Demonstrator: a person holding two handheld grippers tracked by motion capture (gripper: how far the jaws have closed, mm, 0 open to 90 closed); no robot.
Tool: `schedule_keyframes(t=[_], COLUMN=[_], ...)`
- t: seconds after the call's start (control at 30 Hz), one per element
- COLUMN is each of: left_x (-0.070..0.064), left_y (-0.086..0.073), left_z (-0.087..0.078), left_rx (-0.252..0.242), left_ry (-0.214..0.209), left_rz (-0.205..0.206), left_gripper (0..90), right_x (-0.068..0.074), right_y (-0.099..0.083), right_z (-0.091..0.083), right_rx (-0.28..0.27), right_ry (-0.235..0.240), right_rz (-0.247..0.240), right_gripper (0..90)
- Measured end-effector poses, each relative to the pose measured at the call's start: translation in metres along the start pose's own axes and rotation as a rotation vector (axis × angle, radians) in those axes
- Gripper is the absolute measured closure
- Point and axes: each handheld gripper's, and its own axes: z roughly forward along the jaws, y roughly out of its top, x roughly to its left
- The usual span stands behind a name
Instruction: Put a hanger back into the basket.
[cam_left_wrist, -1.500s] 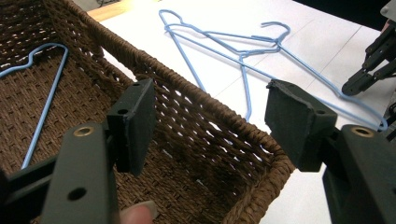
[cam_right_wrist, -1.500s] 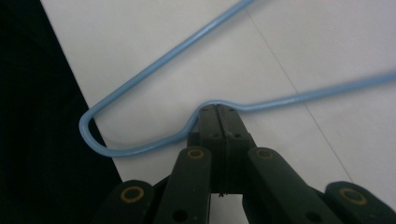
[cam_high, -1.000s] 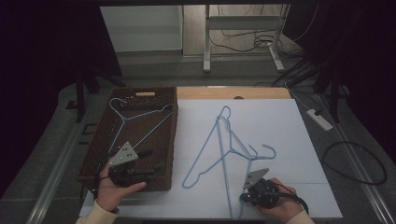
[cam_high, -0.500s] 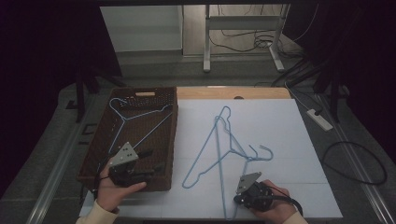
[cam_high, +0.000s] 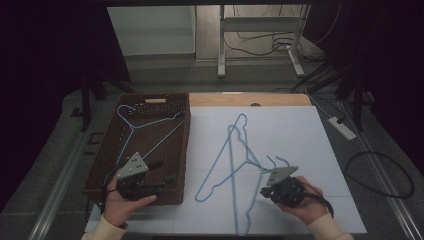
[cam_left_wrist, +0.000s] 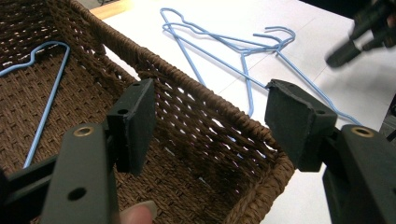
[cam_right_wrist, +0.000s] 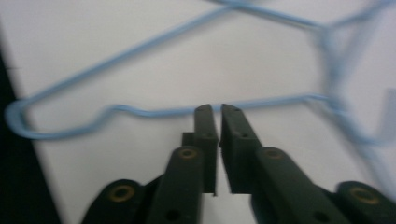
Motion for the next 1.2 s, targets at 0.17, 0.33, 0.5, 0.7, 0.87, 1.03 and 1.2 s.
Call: schedule_keyframes(t=[0.17, 0.33, 0.5, 0.7, 0.87, 1.03, 1.2], left_x=[0.0, 0.001, 0.0, 0.0, 0.0, 0.0, 0.0], left_y=[0.0, -0.001, -0.001, -0.001, -0.001, 0.0, 0.0], left_z=[0.0, 0.001, 0.002, 0.001, 0.001, 0.0, 0.0], left_rx=[0.0, 0.002, 0.003, 0.002, 0.001, -0.001, -0.004], left_ry=[0.001, 0.001, -0.002, -0.001, -0.002, 0.0, 0.001], left_rz=[0.001, -0.001, 0.0, 0.003, 0.005, 0.007, 0.008], left_gripper=[34.6, 34.6, 34.6, 34.6, 34.6, 34.6, 34.7], right_x=[-0.045, -0.075, -0.094, -0.108, -0.114, -0.113, -0.102], right_y=[-0.001, -0.003, 0.0, 0.006, 0.008, 0.013, 0.017], right_z=[-0.008, -0.006, 0.004, 0.023, 0.035, 0.036, 0.036], right_rx=[0.053, 0.091, 0.165, 0.261, 0.329, 0.366, 0.395], right_ry=[-0.076, -0.083, -0.058, 0.006, 0.049, 0.08, 0.055], right_rz=[0.029, 0.04, 0.032, -0.002, -0.002, -0.024, -0.105], right_gripper=[63.2, 58.3, 53.6, 52.3, 58.9, 79.3, 85.9])
